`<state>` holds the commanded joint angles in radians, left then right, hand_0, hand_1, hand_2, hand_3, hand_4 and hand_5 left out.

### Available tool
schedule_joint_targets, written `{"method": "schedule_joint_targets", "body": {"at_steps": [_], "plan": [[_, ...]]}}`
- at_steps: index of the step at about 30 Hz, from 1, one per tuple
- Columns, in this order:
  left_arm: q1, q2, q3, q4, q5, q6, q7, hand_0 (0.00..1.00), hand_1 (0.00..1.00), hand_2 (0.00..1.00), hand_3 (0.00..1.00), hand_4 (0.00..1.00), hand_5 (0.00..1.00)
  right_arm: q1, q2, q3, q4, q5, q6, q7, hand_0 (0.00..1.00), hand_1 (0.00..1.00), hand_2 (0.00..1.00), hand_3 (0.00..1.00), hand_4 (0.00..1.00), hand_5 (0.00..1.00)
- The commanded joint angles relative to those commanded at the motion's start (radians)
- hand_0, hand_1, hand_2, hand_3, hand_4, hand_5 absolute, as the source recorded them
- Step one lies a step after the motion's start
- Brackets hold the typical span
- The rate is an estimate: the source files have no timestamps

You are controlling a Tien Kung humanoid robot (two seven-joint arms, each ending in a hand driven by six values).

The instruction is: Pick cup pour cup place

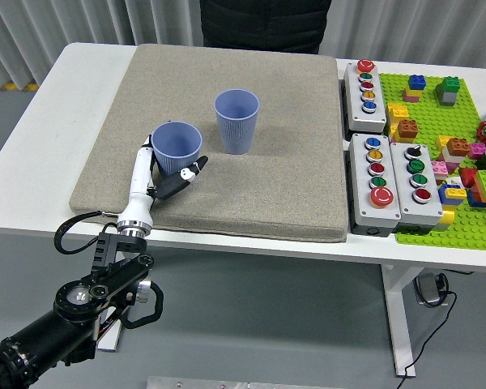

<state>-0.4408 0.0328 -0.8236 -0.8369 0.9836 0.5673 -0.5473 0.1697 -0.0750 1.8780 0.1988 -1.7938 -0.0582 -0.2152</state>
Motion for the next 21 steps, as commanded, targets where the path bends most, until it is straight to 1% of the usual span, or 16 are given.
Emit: {"method": "schedule_joint_targets", "body": {"at_steps": [7, 8, 19, 20, 21], "plan": [[0.004, 0.001, -0.007, -0.008, 0.013, 0.002, 0.001, 0.734, 0.759, 0.93, 0.936, 0.953, 0.399, 0.001, -0.001, 0.001, 0.0, 0.0, 0.0, 0.0, 0.701, 0.705, 0.653, 0.628, 0.021, 0.313], [0.004, 0.002, -0.007, -0.009, 0.014, 0.003, 0.001, 0.741, 0.77, 0.934, 0.937, 0.973, 0.42, 0.001, -0.001, 0.002, 0.0, -0.001, 0.0, 0.0, 0.701, 0.704, 0.652, 0.628, 0.021, 0.315], [0.019, 0.008, -0.021, -0.024, 0.036, 0.002, 0.005, 0.745, 0.776, 0.938, 0.937, 0.982, 0.429, -0.001, -0.001, 0.005, 0.0, -0.005, 0.001, 0.0, 0.701, 0.704, 0.651, 0.628, 0.02, 0.315], [0.019, 0.008, -0.022, -0.025, 0.04, 0.002, 0.006, 0.753, 0.783, 0.95, 0.971, 0.991, 0.439, -0.001, -0.001, 0.006, 0.001, -0.006, 0.001, 0.0, 0.701, 0.705, 0.65, 0.627, 0.02, 0.314], [0.019, 0.008, -0.024, -0.025, 0.042, 0.003, 0.007, 0.753, 0.783, 0.95, 0.971, 0.991, 0.439, -0.001, -0.001, 0.007, 0.0, -0.006, 0.001, 0.0, 0.701, 0.705, 0.65, 0.627, 0.02, 0.314]]}}
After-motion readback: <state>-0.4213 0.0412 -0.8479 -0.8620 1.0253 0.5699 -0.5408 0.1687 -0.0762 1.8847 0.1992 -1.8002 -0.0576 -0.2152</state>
